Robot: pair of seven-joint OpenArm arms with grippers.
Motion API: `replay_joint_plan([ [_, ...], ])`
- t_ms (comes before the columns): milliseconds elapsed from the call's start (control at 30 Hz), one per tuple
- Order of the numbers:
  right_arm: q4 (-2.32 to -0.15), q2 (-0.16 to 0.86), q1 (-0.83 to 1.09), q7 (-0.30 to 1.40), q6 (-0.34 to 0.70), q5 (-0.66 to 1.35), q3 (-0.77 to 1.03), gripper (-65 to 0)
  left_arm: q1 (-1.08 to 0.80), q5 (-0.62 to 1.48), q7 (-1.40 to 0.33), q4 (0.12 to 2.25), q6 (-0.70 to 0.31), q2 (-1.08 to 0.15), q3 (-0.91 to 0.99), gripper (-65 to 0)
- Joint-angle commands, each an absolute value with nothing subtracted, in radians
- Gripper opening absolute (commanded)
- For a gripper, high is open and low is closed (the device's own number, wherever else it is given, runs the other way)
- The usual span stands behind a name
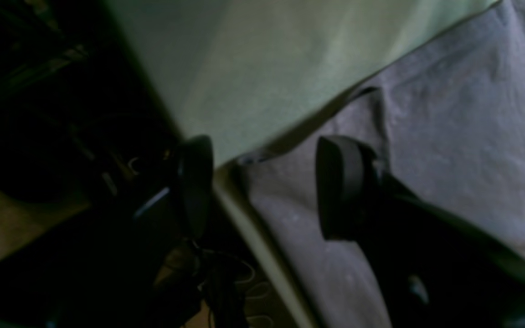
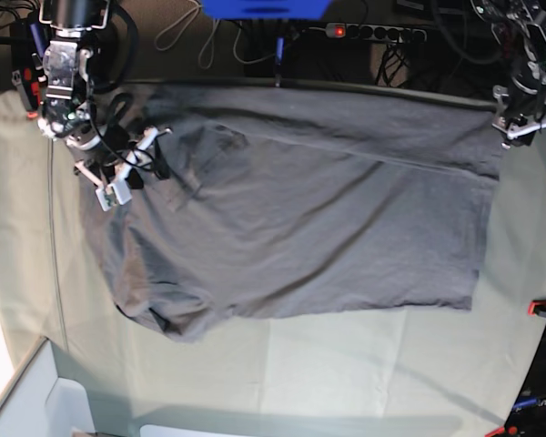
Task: Layout the t-shirt on the table in an organized manner, then fold the t-shirt properly
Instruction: 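Release the edge and move the right gripper along the shirt side, then grasp the grey shirt's side edge with the right gripper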
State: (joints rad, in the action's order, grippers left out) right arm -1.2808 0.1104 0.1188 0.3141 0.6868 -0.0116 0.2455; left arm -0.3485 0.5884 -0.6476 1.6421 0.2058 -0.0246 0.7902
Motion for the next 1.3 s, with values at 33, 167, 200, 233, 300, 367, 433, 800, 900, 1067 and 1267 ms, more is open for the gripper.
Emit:
replay_joint_plan([
  [33, -1.297, 0.119, 0.113, 0.305, 0.698, -0.002, 0.249, -36.0, -0.351, 0.588, -0.633, 1.658, 0.203, -0.036, 0.796, -30.7],
  [167, -1.300, 0.119, 0.111, 0.305, 0.698, -0.001, 0.249, -46.6, -0.335, 0.584, -0.633, 1.661, 0.203, -0.038, 0.794, -30.7],
  [200, -1.300, 0.119, 0.110, 0.305, 0.698, -0.001, 0.249, -51.5, -0.335, 0.584, -0.633, 1.661, 0.203, -0.038, 0.794, -30.7],
  [233, -1.300, 0.119, 0.108, 0.305, 0.698, -0.001, 0.249, -56.4, -0.335, 0.584, -0.633, 1.661, 0.203, -0.039, 0.794, -30.7],
  [300, -1.300, 0.119, 0.107, 0.305, 0.698, -0.001, 0.249, -65.0, -0.334, 0.584, -0.633, 1.661, 0.203, -0.039, 0.794, -30.7],
  [367, -1.300, 0.119, 0.105, 0.305, 0.698, -0.001, 0.249, -65.0, -0.335, 0.584, -0.633, 1.661, 0.203, -0.039, 0.794, -30.7],
  [433, -1.302, 0.119, 0.104, 0.305, 0.698, -0.001, 0.249, -65.0, -0.335, 0.584, -0.633, 1.661, 0.203, -0.041, 0.794, -30.7],
  [800, -1.489, 0.114, 0.125, 0.311, 0.698, -0.001, 0.255, -65.0, -0.332, 0.590, -0.633, 1.664, 0.203, -0.041, 0.794, -30.7],
  [900, -1.494, 0.114, 0.124, 0.311, 0.698, -0.001, 0.257, -65.0, -0.332, 0.590, -0.633, 1.664, 0.203, -0.042, 0.794, -30.7],
  [1067, -1.494, 0.097, 0.120, 0.305, 0.698, 0.005, 0.334, -65.0, -0.334, 0.590, -0.633, 1.664, 0.203, -0.042, 0.794, -30.7],
  [1267, -1.489, 0.081, 0.113, 0.305, 0.698, 0.002, 0.363, -65.0, -0.332, 0.590, -0.633, 1.664, 0.203, -0.042, 0.794, -30.7],
])
